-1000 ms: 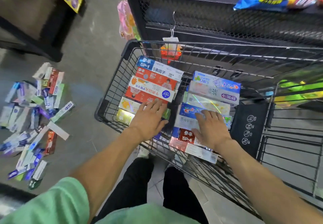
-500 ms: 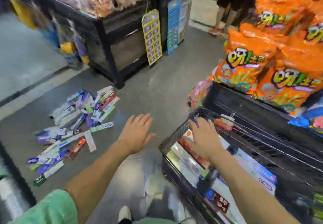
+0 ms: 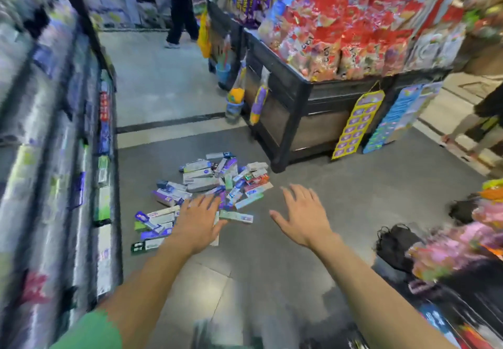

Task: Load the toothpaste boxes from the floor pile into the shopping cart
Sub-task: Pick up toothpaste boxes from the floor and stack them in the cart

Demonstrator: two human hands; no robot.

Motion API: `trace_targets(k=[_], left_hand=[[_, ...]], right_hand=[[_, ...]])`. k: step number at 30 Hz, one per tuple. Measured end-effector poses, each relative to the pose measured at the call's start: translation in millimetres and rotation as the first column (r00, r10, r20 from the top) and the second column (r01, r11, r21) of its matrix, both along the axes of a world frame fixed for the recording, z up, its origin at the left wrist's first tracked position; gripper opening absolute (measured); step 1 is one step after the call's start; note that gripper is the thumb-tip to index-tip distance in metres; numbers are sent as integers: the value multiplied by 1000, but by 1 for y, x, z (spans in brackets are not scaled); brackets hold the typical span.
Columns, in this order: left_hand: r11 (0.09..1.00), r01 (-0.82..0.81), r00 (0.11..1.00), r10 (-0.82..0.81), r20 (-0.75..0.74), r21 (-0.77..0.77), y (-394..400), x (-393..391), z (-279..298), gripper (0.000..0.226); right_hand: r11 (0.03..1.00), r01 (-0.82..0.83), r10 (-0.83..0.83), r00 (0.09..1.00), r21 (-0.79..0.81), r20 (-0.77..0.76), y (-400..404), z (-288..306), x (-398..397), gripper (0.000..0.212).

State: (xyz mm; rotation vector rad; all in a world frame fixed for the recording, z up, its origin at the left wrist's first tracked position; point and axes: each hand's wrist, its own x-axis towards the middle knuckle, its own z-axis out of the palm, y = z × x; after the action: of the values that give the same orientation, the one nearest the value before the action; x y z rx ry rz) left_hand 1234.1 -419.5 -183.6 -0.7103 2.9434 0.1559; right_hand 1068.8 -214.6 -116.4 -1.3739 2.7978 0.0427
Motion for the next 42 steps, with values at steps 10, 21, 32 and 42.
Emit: trace_targets(k=[10,21,32,42], left_hand=[[972,-230,972,227,51,52,-107,6,-29,71],[983,-175,977,166,135,53,-220,-154,-48,71],[988,-100,989,85,124,121,-312,-228,-170,70],[996,40,990,-51,134,85,-355,-260,-481,74]], right_hand=[[981,-155,152,988,120,39,-135,-29,-56,78],[978,-97,59,978,185,201,-245,-94,-197,101],[967,-29,-33,971,254,236,-309,-215,-262,97],[940,-25,-91,943,339,320,-336,-527,-277,106]])
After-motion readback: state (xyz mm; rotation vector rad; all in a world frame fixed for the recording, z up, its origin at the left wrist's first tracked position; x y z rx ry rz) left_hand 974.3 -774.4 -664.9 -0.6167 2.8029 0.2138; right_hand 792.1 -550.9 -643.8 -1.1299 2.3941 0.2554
